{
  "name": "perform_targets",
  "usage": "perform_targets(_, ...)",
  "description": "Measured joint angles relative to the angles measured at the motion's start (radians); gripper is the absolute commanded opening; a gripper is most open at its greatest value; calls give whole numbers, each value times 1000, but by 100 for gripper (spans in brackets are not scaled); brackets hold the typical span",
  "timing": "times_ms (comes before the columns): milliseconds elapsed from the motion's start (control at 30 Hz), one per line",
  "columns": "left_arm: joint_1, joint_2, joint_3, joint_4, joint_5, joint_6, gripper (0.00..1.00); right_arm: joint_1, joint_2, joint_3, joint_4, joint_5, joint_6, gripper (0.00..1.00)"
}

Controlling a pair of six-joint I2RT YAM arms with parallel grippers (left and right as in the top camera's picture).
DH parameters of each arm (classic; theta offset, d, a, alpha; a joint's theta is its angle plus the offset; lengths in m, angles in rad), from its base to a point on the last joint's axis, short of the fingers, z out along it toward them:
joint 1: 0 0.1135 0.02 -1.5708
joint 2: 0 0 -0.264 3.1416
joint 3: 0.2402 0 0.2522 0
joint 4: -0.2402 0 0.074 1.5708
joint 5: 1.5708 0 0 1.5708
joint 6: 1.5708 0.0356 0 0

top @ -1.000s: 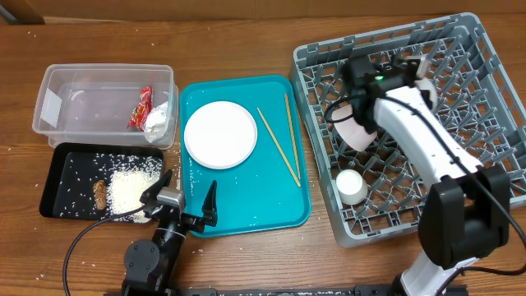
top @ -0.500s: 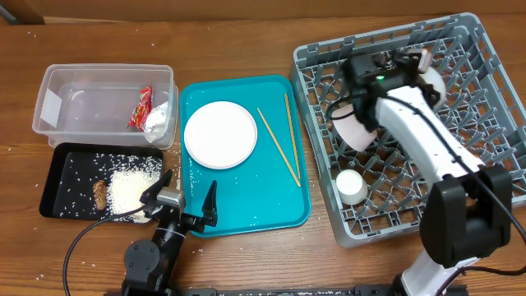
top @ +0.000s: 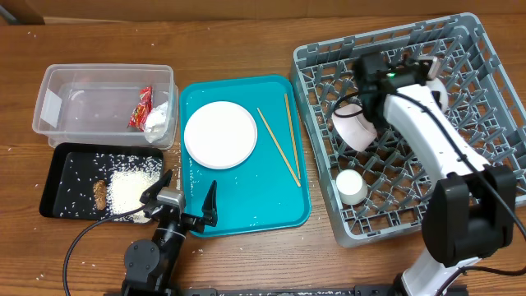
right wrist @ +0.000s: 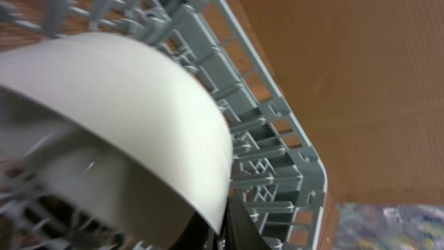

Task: Sort waste into correct bins and load items into the dishwasher
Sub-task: 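Place the grey bowl in the rack and open the right gripper, then grasp the white plate edge with the right gripper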

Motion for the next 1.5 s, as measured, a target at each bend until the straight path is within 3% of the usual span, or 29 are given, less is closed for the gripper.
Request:
perform_targets(400,0,0,0,0,0,0,100,150,0,-1,-4,-54,0,4)
perform_targets(833,0,0,0,0,0,0,100,142,0,-1,-163,-128,54,5)
perform_targets(1000,0,0,0,0,0,0,100,137,0,-1,-275,-150,147,27)
perform_targets(1200,0,0,0,0,0,0,100,170,1,7,-313,-182,184,40)
perform_targets(1367,0,0,0,0,0,0,100,219,2,113,-359,-222,193,43)
perform_targets(1500,0,0,0,0,0,0,100,258,2,238,-359,-298,192,60)
